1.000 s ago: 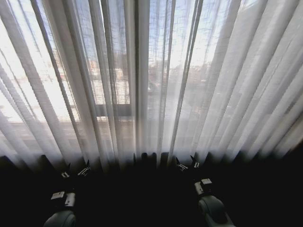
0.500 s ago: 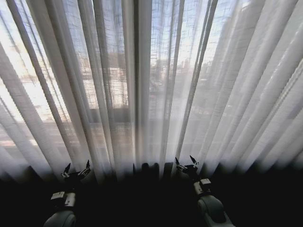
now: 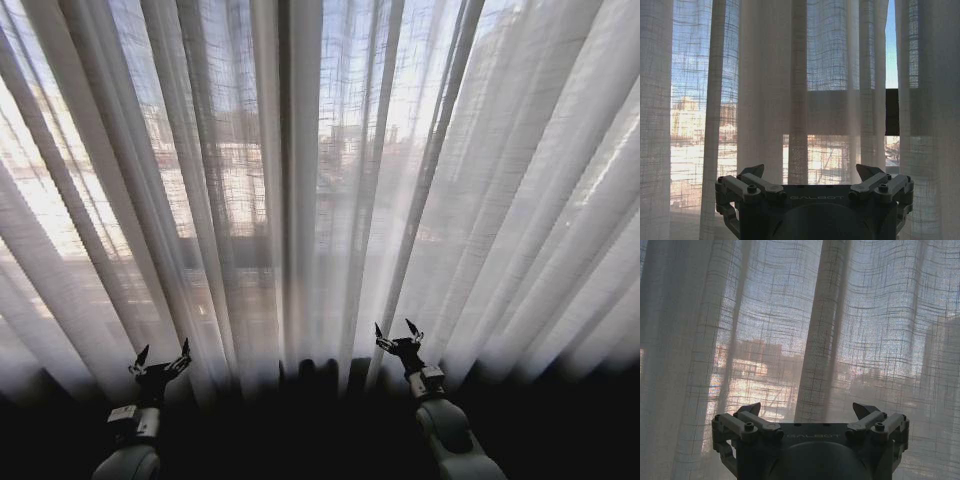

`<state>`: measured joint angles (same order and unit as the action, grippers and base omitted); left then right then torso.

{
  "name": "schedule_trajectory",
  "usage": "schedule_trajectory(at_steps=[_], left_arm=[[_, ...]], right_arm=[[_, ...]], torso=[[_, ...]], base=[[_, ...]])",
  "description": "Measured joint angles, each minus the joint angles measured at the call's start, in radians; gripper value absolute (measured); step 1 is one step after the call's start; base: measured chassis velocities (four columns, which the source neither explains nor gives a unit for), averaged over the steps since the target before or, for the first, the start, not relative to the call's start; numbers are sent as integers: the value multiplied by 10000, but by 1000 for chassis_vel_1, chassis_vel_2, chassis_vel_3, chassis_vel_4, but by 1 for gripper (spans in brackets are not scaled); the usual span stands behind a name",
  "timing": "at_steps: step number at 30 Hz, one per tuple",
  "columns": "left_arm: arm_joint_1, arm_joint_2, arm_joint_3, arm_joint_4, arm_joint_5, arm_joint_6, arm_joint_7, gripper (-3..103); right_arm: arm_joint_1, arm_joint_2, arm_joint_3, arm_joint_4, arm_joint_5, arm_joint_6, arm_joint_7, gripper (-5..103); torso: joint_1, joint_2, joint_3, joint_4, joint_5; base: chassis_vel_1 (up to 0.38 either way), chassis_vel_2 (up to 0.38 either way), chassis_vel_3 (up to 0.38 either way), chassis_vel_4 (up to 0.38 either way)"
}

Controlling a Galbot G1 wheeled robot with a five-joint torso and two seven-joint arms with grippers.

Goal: Open the curtains by pulling them apart, changing their state from closed to fully open.

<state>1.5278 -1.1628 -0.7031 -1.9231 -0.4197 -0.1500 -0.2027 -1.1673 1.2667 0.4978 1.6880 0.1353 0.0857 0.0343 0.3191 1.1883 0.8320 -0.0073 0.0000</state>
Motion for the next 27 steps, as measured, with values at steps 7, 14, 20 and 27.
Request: schedule_trajectory(at_steps=[7, 14, 20, 27], left_arm=[[-5, 0, 0, 0, 0, 0, 0, 100], [-3, 0, 0, 0, 0, 0, 0, 100], [-3, 0, 0, 0, 0, 0, -1, 100], [-3, 0, 0, 0, 0, 0, 0, 100]], right_arm=[[1221, 302, -700, -1091, -175, -143, 371, 100], [1765, 493, -940, -1688, -163, -264, 515, 100], [2233, 489, -999, -2078, -126, -441, 676, 100], [2963, 411, -1144, -2715, -120, -561, 802, 100]], torso=[[21, -11, 8, 3, -1], [14, -8, 5, -3, 1], [16, -9, 5, -1, -1], [15, -8, 5, 0, 0]], base=[[0, 0, 0, 0], [0, 0, 0, 0], [0, 0, 0, 0], [0, 0, 0, 0]])
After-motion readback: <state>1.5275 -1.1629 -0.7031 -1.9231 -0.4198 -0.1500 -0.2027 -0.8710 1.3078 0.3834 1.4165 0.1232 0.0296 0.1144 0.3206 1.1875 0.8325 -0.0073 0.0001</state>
